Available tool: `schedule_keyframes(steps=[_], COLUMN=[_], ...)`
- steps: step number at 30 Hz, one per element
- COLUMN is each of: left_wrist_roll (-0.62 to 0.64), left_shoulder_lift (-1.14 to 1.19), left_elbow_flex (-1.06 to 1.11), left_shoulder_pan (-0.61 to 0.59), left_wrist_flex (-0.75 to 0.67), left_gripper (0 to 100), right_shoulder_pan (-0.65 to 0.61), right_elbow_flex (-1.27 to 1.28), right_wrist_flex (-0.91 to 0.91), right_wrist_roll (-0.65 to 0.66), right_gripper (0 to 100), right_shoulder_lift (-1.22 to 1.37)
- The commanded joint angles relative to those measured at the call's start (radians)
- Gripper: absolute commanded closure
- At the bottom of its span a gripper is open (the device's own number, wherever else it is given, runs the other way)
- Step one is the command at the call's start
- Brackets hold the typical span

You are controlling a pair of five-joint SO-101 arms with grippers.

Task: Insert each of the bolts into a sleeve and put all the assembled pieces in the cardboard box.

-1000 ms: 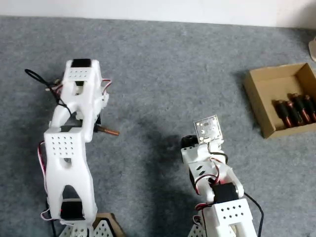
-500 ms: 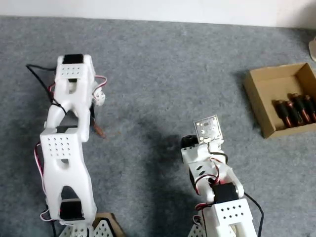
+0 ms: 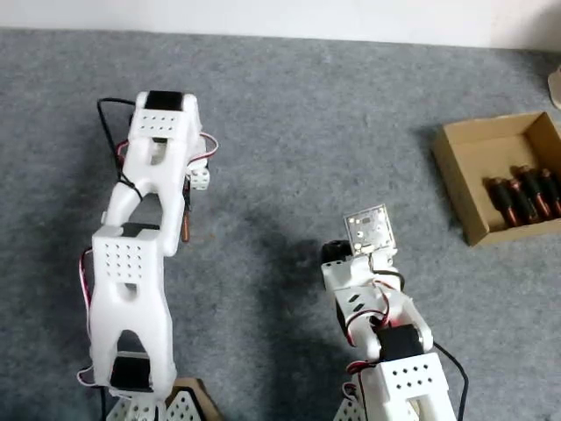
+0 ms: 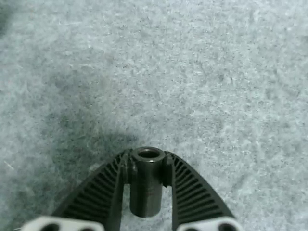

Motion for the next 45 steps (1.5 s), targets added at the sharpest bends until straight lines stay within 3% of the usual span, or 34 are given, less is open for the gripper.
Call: schedule_keyframes(steps=[1, 8, 13, 27, 45], left_wrist_roll=[-0.014, -0.069, -0.071, -0.189, -0.215], left_shoulder_lift=[-0.062, 0.002, 0.038, 0.039, 0.01], left_elbow_flex=[-0.001, 0.005, 0.007, 0.073, 0.125], left_shoulder_pan=[0.028, 0.033, 0.031, 0.016, 0.015], left_wrist_flex=[0.012, -0.015, -0.089, -0.224, -0.287], left_gripper=[99, 99, 99, 100, 100], right_shoulder_pan=[-0.007, -0.007, -0.041, -0.039, -0.042], right_elbow_flex=[-0.012, -0.008, 0.104, 0.228, 0.243], right_wrist_flex=[-0.027, -0.047, -0.219, -0.484, -0.489], right_wrist_roll=[0.012, 0.003, -0.031, -0.031, -0.037], right_gripper=[99.3, 99.3, 99.3, 99.3, 99.3], right_shoulder_lift=[-0.016, -0.018, -0.018, -0.016, -0.013])
